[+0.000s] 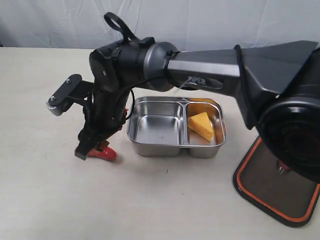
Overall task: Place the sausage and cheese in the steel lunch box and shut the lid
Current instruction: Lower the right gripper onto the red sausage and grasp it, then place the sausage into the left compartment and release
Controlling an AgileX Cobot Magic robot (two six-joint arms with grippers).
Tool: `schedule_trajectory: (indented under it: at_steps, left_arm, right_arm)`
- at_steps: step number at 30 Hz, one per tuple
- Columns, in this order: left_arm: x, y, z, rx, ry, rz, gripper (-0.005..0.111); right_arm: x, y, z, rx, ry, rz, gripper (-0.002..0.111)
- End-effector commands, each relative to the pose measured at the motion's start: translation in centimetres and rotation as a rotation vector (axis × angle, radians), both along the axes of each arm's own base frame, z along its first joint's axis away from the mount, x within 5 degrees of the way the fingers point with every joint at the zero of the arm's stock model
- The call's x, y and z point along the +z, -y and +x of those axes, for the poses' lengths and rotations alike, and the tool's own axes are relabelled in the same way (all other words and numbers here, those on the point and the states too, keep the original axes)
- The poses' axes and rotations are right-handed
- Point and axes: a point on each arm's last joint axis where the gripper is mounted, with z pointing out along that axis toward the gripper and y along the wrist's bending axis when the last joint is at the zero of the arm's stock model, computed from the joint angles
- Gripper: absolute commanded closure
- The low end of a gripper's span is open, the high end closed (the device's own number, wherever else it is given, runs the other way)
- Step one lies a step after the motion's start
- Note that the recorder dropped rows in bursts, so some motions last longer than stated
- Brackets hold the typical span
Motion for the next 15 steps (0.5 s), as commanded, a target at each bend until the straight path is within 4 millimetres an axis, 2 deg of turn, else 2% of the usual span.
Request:
schedule_trajectory:
  at_steps: [1, 6, 8, 11, 13, 14, 15]
  left_arm:
    - [-0.1, 0.0, 0.0, -0.004, 0.000, -0.001, 0.107]
    - [-0.1, 0.0, 0.0, -0.004, 0.000, -0.001, 0.107]
    - [-0.1, 0.0, 0.0, -0.004, 0.000, -0.001, 0.107]
    - [-0.1, 0.0, 0.0, -0.004, 0.000, -0.001, 0.107]
    - [-0.1, 0.0, 0.0, -0.004, 0.000, -0.001, 0.107]
    - [-0.1, 0.0, 0.0, -0.004, 0.000, -0.001, 0.107]
    - [-0.1, 0.0, 0.0, -0.004, 0.000, -0.001, 0.107]
  right_arm:
    - [-1.6, -0.4, 0.1, 0.021, 0.017, -0.022, 0.051]
    - [-3.1, -0.7, 0.0, 0.027, 0.007, -0.043, 0.051]
    - [-3.4, -0.8, -0.2, 0.033, 0.007, -0.050, 0.056]
    - [-3.4, -0.9, -0.5, 0.042, 0.011, -0.052, 0.078]
    - [-3.0, -1.0, -0.6, 0.044, 0.013, -0.045, 0.101]
    - [-2.8, -1.0, -0.6, 0.043, 0.014, -0.040, 0.108]
    - [-2.5, -1.0, -0.6, 0.041, 0.014, -0.031, 0.108]
